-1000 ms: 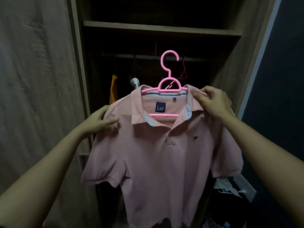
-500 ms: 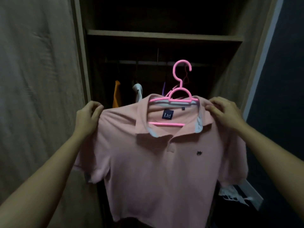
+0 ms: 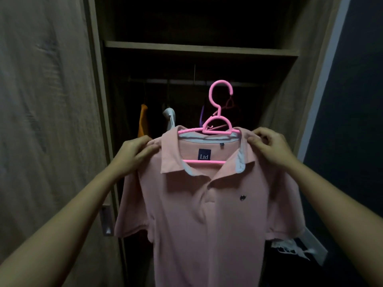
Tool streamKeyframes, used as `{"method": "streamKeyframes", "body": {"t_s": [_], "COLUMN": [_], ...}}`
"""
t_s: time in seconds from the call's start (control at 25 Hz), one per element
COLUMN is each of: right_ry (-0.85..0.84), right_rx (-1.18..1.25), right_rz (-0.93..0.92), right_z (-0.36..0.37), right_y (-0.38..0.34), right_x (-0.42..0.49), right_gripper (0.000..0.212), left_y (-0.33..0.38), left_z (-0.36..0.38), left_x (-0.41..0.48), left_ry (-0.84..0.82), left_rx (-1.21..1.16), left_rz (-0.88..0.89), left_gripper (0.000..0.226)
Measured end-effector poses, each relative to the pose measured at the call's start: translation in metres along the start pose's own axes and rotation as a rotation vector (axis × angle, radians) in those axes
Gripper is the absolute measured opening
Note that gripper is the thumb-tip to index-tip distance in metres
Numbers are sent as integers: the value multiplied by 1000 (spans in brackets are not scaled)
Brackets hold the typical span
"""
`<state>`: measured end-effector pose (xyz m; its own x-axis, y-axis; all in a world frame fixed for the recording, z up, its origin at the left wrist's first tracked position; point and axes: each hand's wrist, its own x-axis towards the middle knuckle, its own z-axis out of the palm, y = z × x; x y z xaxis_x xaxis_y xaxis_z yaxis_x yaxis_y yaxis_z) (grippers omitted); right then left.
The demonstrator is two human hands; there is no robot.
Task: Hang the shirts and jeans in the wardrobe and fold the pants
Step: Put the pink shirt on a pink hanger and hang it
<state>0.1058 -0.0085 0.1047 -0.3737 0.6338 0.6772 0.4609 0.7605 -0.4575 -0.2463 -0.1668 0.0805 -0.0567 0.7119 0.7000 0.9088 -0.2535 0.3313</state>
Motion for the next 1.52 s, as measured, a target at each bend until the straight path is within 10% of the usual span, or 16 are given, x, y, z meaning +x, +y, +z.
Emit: {"method": "streamKeyframes", "body": {"t_s": [0.68, 0.96, 1.16, 1.32, 1.52], "right_ry": [-34, 172, -304, -135, -87], "right_rx": [225, -145, 497, 830, 801], "right_rz": [-64, -37, 512, 701, 764], "right_z": [0, 34, 102, 115, 114], "right_y": [-15, -50, -118, -132, -148], "right_x": [2, -6, 1, 11, 4], "right_gripper": [20, 42, 60, 32, 49], "left_y": [16, 19, 43, 66, 99], "left_z": [-8, -3, 3, -4, -5], "left_x": [13, 8, 2, -6, -11], "left_ry": [-54, -94, -79, -185, -326], "left_rx": [-120, -140, -35, 71, 285], "left_rz": [115, -12, -17, -64, -111], "left_gripper": [23, 20, 20, 37, 51]}}
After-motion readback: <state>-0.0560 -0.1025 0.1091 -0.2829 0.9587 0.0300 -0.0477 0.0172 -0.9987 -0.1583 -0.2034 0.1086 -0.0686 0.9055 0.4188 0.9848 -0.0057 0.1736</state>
